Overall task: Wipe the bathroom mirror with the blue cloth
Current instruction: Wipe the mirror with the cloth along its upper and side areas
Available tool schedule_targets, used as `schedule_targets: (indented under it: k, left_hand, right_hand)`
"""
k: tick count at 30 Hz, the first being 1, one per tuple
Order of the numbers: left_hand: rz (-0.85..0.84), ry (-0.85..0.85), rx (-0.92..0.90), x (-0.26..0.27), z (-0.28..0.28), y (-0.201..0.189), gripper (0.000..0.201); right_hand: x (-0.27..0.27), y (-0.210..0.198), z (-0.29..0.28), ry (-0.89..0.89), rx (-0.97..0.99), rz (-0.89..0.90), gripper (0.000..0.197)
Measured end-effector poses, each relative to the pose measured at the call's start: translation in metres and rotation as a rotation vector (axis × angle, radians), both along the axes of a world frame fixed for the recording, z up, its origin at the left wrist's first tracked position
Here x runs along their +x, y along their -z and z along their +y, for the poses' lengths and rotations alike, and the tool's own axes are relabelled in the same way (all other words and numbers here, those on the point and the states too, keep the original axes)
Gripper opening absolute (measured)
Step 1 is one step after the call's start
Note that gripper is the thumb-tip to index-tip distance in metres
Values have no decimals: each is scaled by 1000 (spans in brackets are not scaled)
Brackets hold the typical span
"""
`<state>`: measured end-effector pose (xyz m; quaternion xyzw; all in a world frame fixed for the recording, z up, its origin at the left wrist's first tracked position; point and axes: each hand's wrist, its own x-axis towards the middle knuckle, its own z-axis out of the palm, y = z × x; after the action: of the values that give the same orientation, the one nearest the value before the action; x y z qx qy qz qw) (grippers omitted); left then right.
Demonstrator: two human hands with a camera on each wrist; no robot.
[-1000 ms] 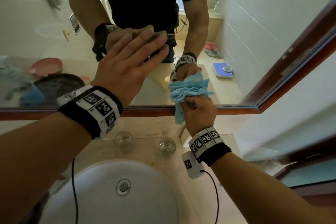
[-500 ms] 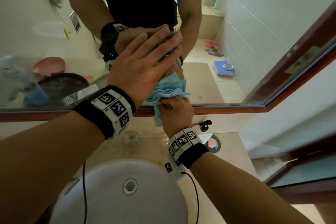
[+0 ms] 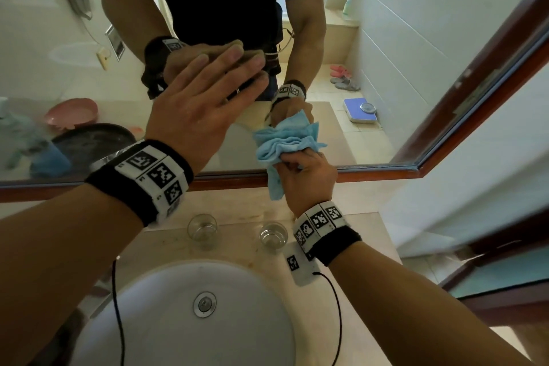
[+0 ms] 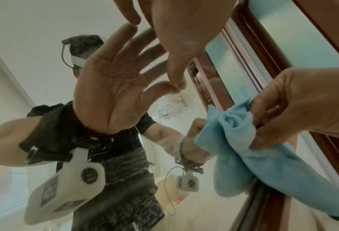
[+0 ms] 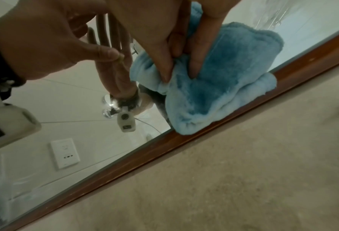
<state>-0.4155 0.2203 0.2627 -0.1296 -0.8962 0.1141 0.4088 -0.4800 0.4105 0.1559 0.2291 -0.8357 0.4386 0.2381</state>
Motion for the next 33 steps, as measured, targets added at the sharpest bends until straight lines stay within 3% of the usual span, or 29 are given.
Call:
schedule_targets:
  k: [9,14,17,19,23,27,33]
  left_hand:
    - [-157,-148,36,26,-36,1,58]
    - [-138,-194,53,42,-65,3,48]
    - [-39,-159,52,45,-73,3,48]
    - [-71,-162,94,49,-70,2,55]
    - [-20,-176,61,57,-67,-4,65]
    - [-52,-133,67,56,-78,-3,47]
    - [29,-100,94,58,-78,0,56]
  right_hand:
    - [-14,-13,36,75,0,-88,16]
    - [-10,-5,25,82,-48,-38,15]
    - [-2,0,9,69,-79,-30,15]
    - [4,2,-5,35,-98,-25,15]
    - [22,5,-42,-5,-10,14,14]
    - [42,9,-81,-53,-2,-21,13]
    - [67,10,-128,-130,-71,-65,12]
